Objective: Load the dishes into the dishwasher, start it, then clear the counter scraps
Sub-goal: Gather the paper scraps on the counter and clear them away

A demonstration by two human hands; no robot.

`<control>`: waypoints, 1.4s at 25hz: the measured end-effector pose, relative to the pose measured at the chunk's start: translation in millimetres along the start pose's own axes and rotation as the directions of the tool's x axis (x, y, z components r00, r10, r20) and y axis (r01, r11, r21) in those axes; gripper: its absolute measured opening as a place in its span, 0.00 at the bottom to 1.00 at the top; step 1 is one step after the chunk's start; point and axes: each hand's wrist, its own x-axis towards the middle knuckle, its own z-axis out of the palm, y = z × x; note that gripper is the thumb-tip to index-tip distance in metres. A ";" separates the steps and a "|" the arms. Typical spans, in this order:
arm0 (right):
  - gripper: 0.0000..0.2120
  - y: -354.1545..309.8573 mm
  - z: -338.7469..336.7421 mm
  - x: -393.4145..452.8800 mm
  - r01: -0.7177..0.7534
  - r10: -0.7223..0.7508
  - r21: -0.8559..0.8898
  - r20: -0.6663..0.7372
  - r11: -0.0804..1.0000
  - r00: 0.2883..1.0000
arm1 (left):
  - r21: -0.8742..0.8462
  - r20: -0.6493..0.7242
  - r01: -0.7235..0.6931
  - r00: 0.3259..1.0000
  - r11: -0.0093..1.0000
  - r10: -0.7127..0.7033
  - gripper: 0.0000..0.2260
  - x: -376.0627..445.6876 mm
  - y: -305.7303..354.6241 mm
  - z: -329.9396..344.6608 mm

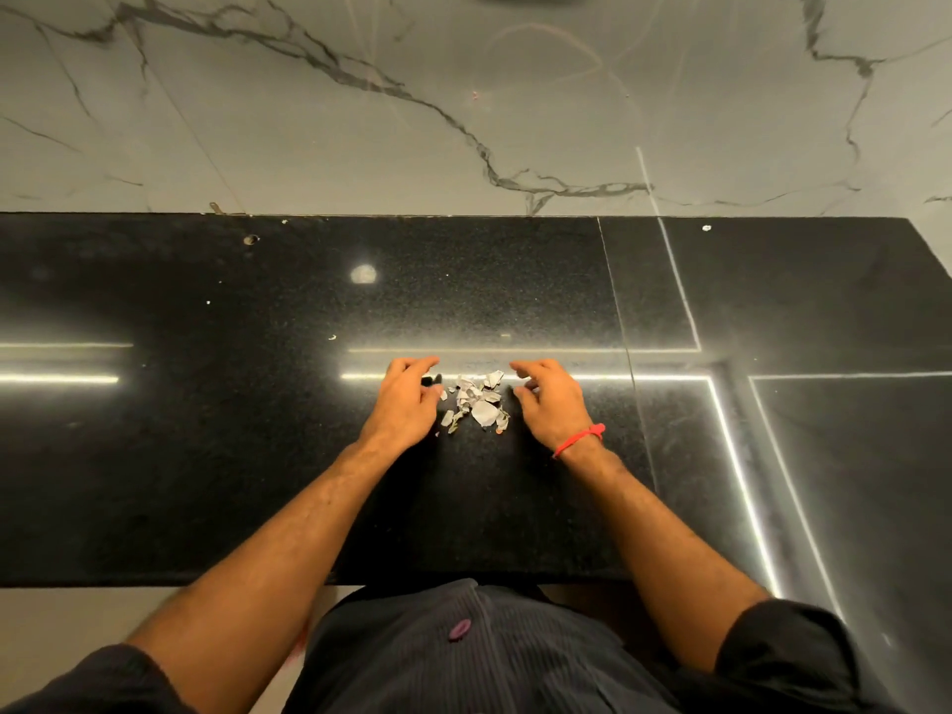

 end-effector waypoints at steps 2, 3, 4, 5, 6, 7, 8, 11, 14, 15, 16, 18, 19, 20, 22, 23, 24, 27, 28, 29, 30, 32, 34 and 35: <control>0.37 13.2 -12.1 0.2 0.025 -0.002 -0.138 0.171 0.990 0.985 | 0.067 0.160 -0.077 0.985 0.995 0.065 0.33 -3.3 -8.3 -7.6; 0.47 16.1 -13.9 -0.3 0.038 0.022 -0.223 0.263 0.974 0.965 | 0.104 0.250 -0.113 0.965 0.988 0.083 0.38 -4.9 -9.4 -8.1; 0.53 16.4 -12.2 -0.3 0.067 0.030 -0.285 0.324 0.956 0.945 | 0.135 0.310 -0.148 0.946 0.980 0.100 0.43 -5.6 -8.7 -6.3; 0.56 14.2 -7.5 0.5 0.108 0.012 -0.314 0.358 0.943 0.934 | 0.163 0.337 -0.179 0.934 0.970 0.116 0.45 -5.7 -6.8 -4.0; 0.57 11.5 -1.0 2.8 0.148 -0.021 -0.312 0.375 0.938 0.927 | 0.190 0.344 -0.199 0.931 0.961 0.125 0.47 -5.4 -4.7 -2.1; 0.56 8.2 4.8 6.4 0.171 -0.055 -0.281 0.380 0.944 0.923 | 0.207 0.343 -0.207 0.931 0.956 0.127 0.47 -4.5 -3.8 -1.4; 0.53 5.1 9.3 9.5 0.175 -0.078 -0.228 0.379 0.958 0.922 | 0.209 0.345 -0.213 0.929 0.954 0.132 0.46 -4.0 -4.4 -1.6; 0.43 1.7 14.5 13.4 0.192 -0.136 -0.130 0.350 0.973 0.927 | 0.195 0.325 -0.283 0.922 0.939 0.210 0.36 -6.4 -9.4 -3.2; 0.33 0.8 16.6 12.8 0.260 -0.207 -0.116 0.340 0.959 0.917 | 0.200 0.196 -0.347 0.930 0.916 0.310 0.24 -12.7 -10.1 0.9; 0.29 -0.7 19.2 12.2 0.282 -0.231 -0.118 0.326 0.952 0.917 | 0.201 0.147 -0.354 0.933 0.914 0.329 0.21 -14.6 -9.9 3.6; 0.25 -2.9 21.6 10.7 0.301 -0.252 -0.126 0.305 0.945 0.919 | 0.194 0.105 -0.349 0.937 0.917 0.334 0.19 -16.6 -9.3 6.2; 0.19 -7.0 26.8 6.8 0.321 -0.279 -0.139 0.256 0.937 0.926 | 0.174 0.049 -0.339 0.941 0.925 0.335 0.15 -20.0 -8.6 9.5; 0.17 -8.0 28.7 5.4 0.323 -0.285 -0.139 0.238 0.936 0.929 | 0.167 0.034 -0.342 0.939 0.925 0.341 0.13 -21.4 -7.8 10.9; 0.15 -8.8 29.6 4.7 0.321 -0.285 -0.140 0.227 0.937 0.931 | 0.161 0.022 -0.346 0.938 0.924 0.347 0.11 -22.7 -6.2 12.5; 0.11 -10.3 30.8 7.8 0.311 -0.272 -0.161 0.223 0.937 0.936 | 0.149 0.006 -0.333 0.942 0.931 0.335 0.08 -23.8 -2.0 16.0; 0.10 -11.4 31.2 11.4 0.306 -0.262 -0.184 0.228 0.934 0.938 | 0.151 0.008 -0.312 0.949 0.938 0.314 0.08 -22.8 0.8 17.5; 0.09 -13.1 32.0 14.3 0.297 -0.245 -0.214 0.241 0.931 0.939 | 0.160 0.014 -0.284 0.958 0.945 0.286 0.08 -21.3 3.3 19.1; 0.07 -13.8 34.1 18.3 0.234 -0.178 -0.220 0.246 0.947 0.953 | 0.181 0.030 -0.191 0.982 0.965 0.189 0.08 -19.2 9.3 20.7; 0.06 -13.0 32.6 17.6 0.173 -0.138 -0.143 0.229 0.975 0.964 | 0.146 0.021 -0.171 0.985 0.974 0.170 0.07 -20.7 11.4 19.4; 0.05 -13.7 29.3 15.6 0.104 -0.096 -0.028 0.215 0.994 0.972 | 0.084 0.000 -0.156 0.988 0.984 0.157 0.06 -23.7 13.8 16.5; 0.05 -16.1 24.6 13.6 0.056 -0.074 0.097 0.203 0.994 0.976 | 0.011 -0.033 -0.154 0.987 0.988 0.155 0.06 -27.3 16.7 12.3; 0.05 -24.4 16.3 12.5 0.047 -0.106 0.291 0.190 0.956 0.976 | -0.130 -0.139 -0.150 0.982 0.980 0.132 0.05 -36.0 20.7 1.0; 0.07 -40.4 12.4 10.1 0.078 -0.179 0.451 0.184 0.889 0.966 | -0.279 -0.215 -0.129 0.974 0.952 0.069 0.04 -48.1 22.6 -13.0; 0.08 -49.9 12.4 9.0 0.085 -0.212 0.530 0.183 0.844 0.960 | -0.328 -0.239 -0.124 0.970 0.937 0.045 0.04 -53.7 22.6 -20.3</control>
